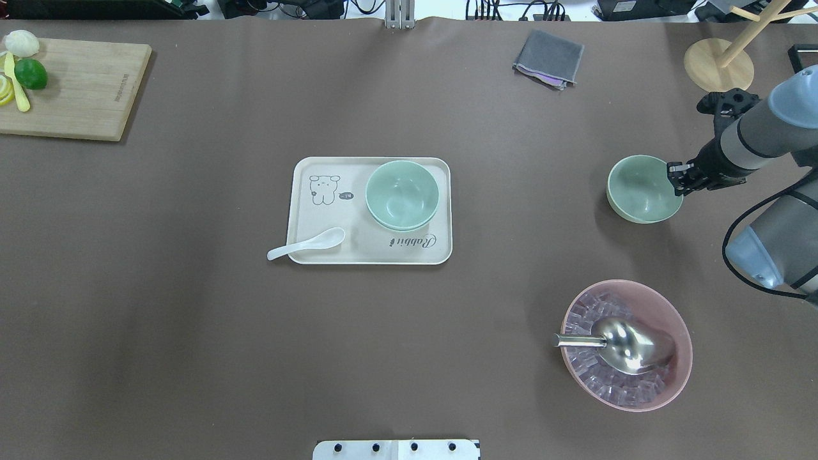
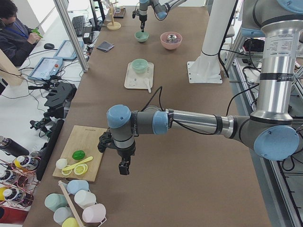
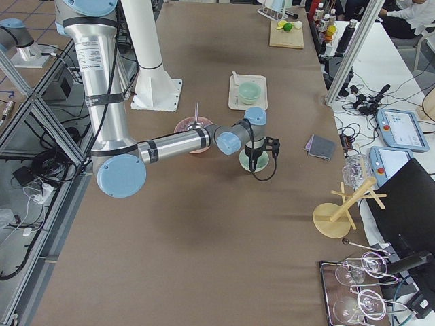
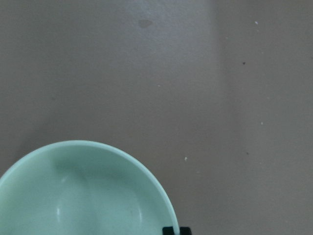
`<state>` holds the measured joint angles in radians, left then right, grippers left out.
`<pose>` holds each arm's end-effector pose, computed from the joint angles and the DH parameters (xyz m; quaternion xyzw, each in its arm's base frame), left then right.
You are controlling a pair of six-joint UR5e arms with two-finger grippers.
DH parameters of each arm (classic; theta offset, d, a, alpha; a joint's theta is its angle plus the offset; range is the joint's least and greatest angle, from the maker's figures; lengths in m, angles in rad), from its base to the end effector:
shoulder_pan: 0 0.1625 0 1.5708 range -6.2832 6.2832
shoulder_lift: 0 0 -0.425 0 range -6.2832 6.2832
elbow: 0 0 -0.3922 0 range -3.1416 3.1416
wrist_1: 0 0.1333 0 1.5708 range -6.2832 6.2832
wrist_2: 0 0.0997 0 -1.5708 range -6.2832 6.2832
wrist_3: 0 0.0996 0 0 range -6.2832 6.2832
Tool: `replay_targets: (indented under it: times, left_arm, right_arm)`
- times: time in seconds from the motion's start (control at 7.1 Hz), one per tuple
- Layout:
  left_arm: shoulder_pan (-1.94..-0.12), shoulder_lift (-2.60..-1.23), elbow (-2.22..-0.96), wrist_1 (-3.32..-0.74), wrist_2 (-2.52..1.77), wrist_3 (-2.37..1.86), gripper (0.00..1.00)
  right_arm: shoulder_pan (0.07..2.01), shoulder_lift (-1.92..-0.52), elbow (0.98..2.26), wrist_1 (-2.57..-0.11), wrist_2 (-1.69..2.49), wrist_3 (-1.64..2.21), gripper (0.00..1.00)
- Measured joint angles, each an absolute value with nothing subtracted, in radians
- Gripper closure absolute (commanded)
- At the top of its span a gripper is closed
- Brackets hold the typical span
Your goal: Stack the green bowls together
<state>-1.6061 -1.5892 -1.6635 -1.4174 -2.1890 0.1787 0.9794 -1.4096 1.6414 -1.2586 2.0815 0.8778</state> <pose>-0.0930 -0.4908 0.6292 0.0125 0.3045 0.0618 0.9504 -0.2532 -0.5288 0.5146 0.0298 -0.3548 0.0658 0.9321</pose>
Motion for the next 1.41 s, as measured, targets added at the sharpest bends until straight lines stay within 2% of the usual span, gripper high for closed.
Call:
replay_targets:
  times: [0.56,1.41]
  left_arm:
    - [-1.606,-1.589,-1.660,-1.416,-2.189,0.178,0.02]
    - [-1.606,-1.589,-1.664,-1.417,-2.189,0.180,0.02]
  right_arm:
    - [0.960,-1.236,1.682,-1.346,2.111,0.918,1.00]
    - [0.738,-0.964,1.738,-1.530,2.011,1.174,1.00]
